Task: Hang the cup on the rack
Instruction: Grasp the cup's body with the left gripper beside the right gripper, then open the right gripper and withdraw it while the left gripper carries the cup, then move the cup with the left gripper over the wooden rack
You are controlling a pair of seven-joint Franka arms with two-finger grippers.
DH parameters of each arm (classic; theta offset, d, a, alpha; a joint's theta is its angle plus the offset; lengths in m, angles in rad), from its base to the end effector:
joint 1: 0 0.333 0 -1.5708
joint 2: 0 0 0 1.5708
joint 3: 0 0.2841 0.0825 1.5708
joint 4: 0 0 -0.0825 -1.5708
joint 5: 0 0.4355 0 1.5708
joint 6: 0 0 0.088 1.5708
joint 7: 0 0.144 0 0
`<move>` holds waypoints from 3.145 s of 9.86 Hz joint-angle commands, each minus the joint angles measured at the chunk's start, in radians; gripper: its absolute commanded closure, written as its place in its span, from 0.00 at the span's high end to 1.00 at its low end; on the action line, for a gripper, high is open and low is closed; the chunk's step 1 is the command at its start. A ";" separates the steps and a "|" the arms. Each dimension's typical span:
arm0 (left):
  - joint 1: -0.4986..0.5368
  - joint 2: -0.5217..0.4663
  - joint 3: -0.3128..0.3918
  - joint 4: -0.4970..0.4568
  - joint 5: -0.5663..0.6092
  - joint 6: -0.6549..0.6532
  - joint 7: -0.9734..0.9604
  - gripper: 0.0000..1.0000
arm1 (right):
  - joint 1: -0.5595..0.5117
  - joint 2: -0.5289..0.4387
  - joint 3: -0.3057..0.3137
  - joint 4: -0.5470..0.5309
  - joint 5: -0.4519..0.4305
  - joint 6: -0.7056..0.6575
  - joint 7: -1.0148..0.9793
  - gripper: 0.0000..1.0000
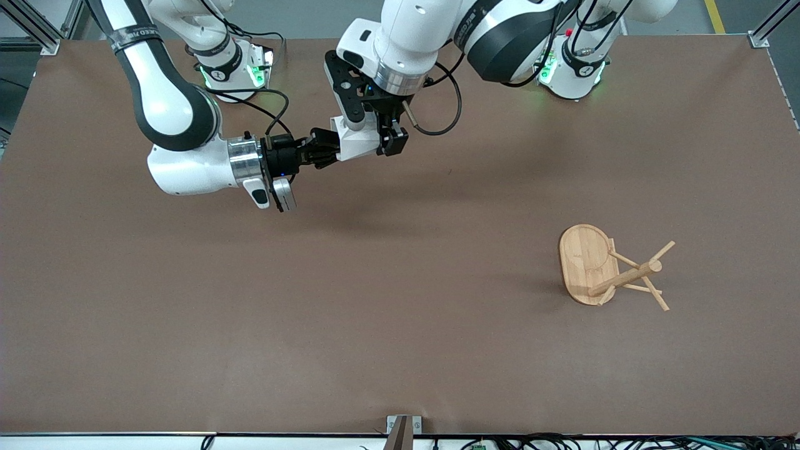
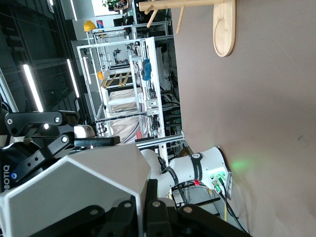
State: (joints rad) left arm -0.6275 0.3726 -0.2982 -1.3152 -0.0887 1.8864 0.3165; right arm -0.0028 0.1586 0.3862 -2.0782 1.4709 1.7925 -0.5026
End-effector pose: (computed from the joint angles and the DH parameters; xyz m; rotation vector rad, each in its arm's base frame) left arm 0.4585 -0.5744 0.4865 2.3885 -1.6214 0.2137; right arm 0.5171 0.3362 0.3283 -1.7297 -0.1099 0.2932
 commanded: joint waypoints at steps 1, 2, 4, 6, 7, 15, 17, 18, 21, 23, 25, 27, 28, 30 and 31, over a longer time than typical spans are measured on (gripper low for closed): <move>-0.021 0.032 0.002 -0.007 0.012 0.010 -0.007 0.04 | -0.003 -0.021 0.010 -0.010 0.035 -0.002 -0.011 0.01; -0.020 0.032 0.002 -0.007 0.012 0.010 -0.007 0.02 | -0.005 -0.021 0.010 -0.010 0.035 -0.004 -0.010 0.09; -0.011 0.031 0.002 -0.007 0.012 0.010 -0.005 0.01 | -0.005 -0.021 0.011 -0.010 0.035 -0.004 -0.005 0.17; -0.006 0.028 0.002 -0.007 0.014 0.007 -0.002 0.01 | -0.011 -0.024 0.008 -0.002 0.032 0.001 -0.001 1.00; -0.005 0.028 0.004 -0.007 0.014 0.005 0.001 0.01 | -0.026 -0.031 -0.001 0.001 0.013 0.001 -0.001 1.00; 0.144 -0.015 0.017 -0.004 0.014 -0.124 -0.230 0.01 | -0.121 -0.057 -0.255 0.227 -0.946 -0.019 0.323 1.00; 0.210 -0.014 0.017 -0.012 0.014 -0.125 -0.385 0.01 | -0.118 -0.062 -0.308 0.256 -1.223 -0.013 0.325 1.00; 0.242 -0.017 0.017 -0.024 0.014 -0.125 -0.460 0.01 | -0.085 -0.101 -0.346 0.257 -1.352 0.029 0.329 1.00; 0.343 -0.061 0.014 -0.082 0.007 -0.118 -0.539 0.01 | -0.045 -0.143 -0.454 0.352 -1.419 -0.014 0.334 1.00; 0.393 -0.150 0.022 -0.256 0.000 -0.063 -0.524 0.01 | -0.051 -0.140 -0.478 0.505 -1.416 -0.195 0.514 1.00; 0.399 -0.228 0.063 -0.440 -0.002 0.009 -0.466 0.01 | -0.051 -0.140 -0.478 0.604 -1.426 -0.345 0.512 1.00; 0.426 -0.256 0.097 -0.559 -0.002 0.100 -0.380 0.01 | -0.049 -0.154 -0.475 0.604 -1.442 -0.392 0.518 1.00; 0.436 -0.258 0.106 -0.587 -0.002 0.134 -0.348 0.01 | -0.049 -0.198 -0.474 0.577 -1.442 -0.387 0.522 1.00; 0.437 -0.241 0.160 -0.613 -0.002 0.173 -0.259 0.01 | -0.048 -0.199 -0.469 0.604 -1.469 -0.386 0.512 1.00; 0.446 -0.238 0.174 -0.627 -0.003 0.192 -0.220 0.01 | -0.046 -0.188 -0.469 0.634 -1.515 -0.386 0.512 1.00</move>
State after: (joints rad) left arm -0.1873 0.1371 -0.1382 -1.8856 -0.0874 2.0350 0.0489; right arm -0.0542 -0.0213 -0.0869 -1.4693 0.0089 1.4112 -0.0043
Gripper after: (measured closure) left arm 0.251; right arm 0.000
